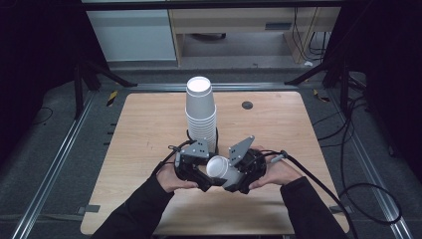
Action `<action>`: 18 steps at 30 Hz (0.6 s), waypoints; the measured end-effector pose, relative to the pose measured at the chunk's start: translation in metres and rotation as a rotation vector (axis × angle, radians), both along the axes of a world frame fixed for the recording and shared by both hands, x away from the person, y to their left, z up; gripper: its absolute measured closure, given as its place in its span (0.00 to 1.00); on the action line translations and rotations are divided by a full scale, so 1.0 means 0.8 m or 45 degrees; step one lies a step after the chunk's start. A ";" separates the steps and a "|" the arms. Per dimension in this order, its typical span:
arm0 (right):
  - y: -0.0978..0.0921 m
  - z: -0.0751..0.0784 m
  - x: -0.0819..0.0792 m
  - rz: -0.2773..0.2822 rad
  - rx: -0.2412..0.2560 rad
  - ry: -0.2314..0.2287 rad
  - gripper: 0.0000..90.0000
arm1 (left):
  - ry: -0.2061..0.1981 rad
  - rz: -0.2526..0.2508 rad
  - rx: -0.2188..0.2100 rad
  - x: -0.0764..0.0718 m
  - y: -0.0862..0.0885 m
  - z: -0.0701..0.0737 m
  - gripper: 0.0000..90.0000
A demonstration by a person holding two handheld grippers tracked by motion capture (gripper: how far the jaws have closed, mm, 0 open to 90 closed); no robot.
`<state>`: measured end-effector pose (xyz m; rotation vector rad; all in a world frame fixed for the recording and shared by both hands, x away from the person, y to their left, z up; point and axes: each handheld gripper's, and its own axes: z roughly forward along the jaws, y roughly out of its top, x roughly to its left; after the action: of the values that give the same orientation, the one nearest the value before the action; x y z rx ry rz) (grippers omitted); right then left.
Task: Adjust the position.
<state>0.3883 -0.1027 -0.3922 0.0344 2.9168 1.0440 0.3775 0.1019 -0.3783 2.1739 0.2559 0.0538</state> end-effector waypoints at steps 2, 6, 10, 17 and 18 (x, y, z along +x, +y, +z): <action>0.000 0.000 0.000 -0.002 0.001 0.000 0.18 | 0.009 -0.002 0.002 0.000 -0.002 -0.002 0.18; 0.001 -0.001 0.001 -0.002 0.012 -0.001 0.18 | 0.032 -0.006 0.004 0.003 -0.005 -0.004 0.18; 0.001 -0.001 0.001 0.002 0.011 0.007 0.18 | 0.043 -0.013 -0.005 0.003 -0.006 -0.004 0.23; 0.001 -0.002 0.001 0.003 0.007 0.010 0.18 | 0.051 -0.001 0.005 0.001 -0.006 -0.004 0.24; 0.002 -0.002 0.001 0.001 0.008 0.008 0.18 | 0.051 -0.001 0.005 0.001 -0.006 -0.004 0.24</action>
<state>0.3890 -0.1015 -0.3940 0.0363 2.9194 1.0545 0.3786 0.0968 -0.3815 2.1810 0.2781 0.0106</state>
